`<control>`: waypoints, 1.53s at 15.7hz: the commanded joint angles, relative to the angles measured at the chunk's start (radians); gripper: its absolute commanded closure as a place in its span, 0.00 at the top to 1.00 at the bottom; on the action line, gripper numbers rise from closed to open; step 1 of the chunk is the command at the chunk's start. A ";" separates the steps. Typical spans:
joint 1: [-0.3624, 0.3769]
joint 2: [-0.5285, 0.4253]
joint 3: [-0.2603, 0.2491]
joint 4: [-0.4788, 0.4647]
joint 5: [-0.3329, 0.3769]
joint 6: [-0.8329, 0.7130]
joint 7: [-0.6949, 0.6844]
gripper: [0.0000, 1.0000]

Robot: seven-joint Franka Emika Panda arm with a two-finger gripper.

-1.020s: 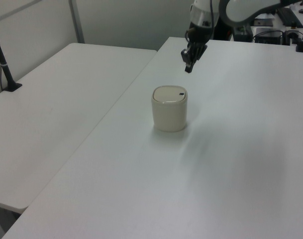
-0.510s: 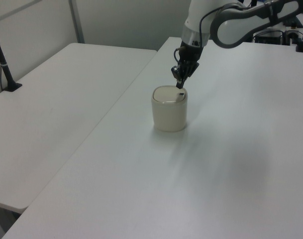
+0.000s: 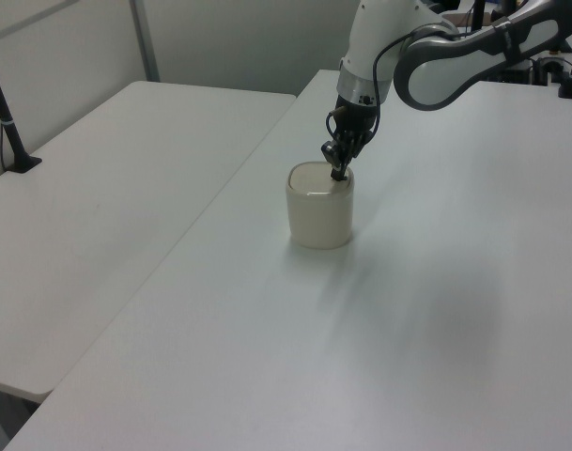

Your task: Open the trash bin

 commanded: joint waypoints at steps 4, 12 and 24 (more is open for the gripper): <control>-0.023 -0.081 -0.006 -0.019 -0.001 -0.041 0.031 0.00; -0.093 -0.255 -0.004 -0.019 0.034 -0.232 0.019 0.81; -0.168 -0.440 -0.007 -0.022 0.051 -0.588 -0.449 1.00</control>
